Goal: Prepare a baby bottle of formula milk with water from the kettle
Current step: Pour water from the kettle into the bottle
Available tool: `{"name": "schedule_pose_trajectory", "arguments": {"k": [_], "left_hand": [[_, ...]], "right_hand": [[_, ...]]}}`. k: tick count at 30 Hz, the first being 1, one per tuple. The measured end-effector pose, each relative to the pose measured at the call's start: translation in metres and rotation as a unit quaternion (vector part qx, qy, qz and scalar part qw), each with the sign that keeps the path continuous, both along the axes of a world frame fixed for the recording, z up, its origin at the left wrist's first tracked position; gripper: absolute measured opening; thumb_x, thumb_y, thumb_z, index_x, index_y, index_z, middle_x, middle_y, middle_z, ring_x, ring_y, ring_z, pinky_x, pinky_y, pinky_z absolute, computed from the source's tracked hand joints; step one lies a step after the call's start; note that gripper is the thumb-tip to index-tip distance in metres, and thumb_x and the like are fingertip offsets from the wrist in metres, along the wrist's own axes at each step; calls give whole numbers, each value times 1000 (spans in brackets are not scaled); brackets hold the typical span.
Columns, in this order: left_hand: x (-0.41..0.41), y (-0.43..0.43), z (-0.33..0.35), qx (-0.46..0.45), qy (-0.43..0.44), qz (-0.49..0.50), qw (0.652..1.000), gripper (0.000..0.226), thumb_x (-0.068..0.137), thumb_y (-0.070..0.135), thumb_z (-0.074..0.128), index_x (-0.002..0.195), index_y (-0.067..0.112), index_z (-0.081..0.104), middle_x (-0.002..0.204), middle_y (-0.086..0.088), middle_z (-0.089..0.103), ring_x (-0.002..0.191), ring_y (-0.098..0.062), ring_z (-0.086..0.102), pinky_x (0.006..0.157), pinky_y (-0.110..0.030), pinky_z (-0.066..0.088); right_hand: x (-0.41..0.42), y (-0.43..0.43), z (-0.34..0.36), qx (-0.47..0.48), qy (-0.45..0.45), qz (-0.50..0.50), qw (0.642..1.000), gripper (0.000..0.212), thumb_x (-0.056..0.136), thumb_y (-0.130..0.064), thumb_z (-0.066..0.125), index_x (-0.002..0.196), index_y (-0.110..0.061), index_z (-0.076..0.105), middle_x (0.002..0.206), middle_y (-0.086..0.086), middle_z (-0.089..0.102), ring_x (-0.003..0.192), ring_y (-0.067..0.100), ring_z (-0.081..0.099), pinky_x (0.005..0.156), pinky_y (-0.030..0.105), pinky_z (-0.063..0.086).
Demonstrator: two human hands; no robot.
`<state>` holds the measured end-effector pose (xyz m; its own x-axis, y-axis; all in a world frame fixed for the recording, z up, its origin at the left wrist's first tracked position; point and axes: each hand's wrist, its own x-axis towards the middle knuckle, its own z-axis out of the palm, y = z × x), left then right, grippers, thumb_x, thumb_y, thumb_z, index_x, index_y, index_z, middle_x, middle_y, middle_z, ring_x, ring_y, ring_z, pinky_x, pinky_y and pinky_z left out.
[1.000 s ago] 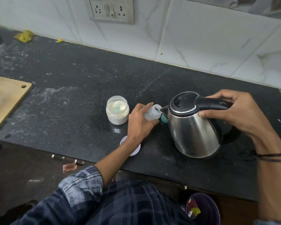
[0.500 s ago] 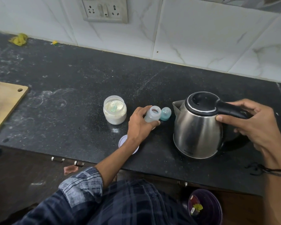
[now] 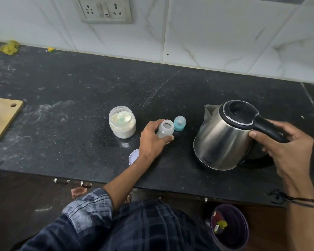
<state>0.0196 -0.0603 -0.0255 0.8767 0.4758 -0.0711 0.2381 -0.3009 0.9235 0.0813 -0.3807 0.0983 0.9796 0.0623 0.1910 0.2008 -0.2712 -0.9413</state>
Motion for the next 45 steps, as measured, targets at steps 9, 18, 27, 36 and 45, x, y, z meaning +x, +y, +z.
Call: {"name": "schedule_pose_trajectory", "arguments": {"k": [9,18,27,36,45], "left_hand": [[-4,-4,-5,-18,-9,-2,1000,58,70,21,92,121,37,69,115,18,66,110,-5,63,97,-28,51],[-7,-4,-3,-34,-9,-12,999,62,74,18,92,127,32,63,126,15,65,116,-6,62,100,-25,49],[-9,-4,-3,-29,6,-22,999,73,75,20,92,139,22,56,136,8,62,123,-11,60,106,-30,48],[-18,7,3,12,16,-44,999,74,80,-1,77,148,13,50,144,-2,56,130,-15,56,106,-21,41],[-31,25,5,11,29,-42,999,68,83,-2,75,146,14,53,142,-2,61,127,-7,52,111,-31,43]], "right_hand": [[-6,-10,-24,27,-44,-84,995,42,73,-41,96,110,-31,79,95,-4,78,62,3,64,51,14,49],[-16,-14,-38,22,-59,-114,991,43,76,-39,96,114,-30,77,105,5,78,67,7,67,54,14,52],[-30,-13,-28,18,-25,-96,995,41,77,-40,94,113,-32,75,96,-3,77,56,5,63,49,15,51],[-32,-14,-45,-140,-162,-215,953,56,85,-57,84,134,-43,60,135,13,60,126,33,57,109,51,47],[-72,84,-51,-211,-378,-188,882,16,96,-11,75,107,0,70,100,25,65,100,36,58,100,37,39]]}}
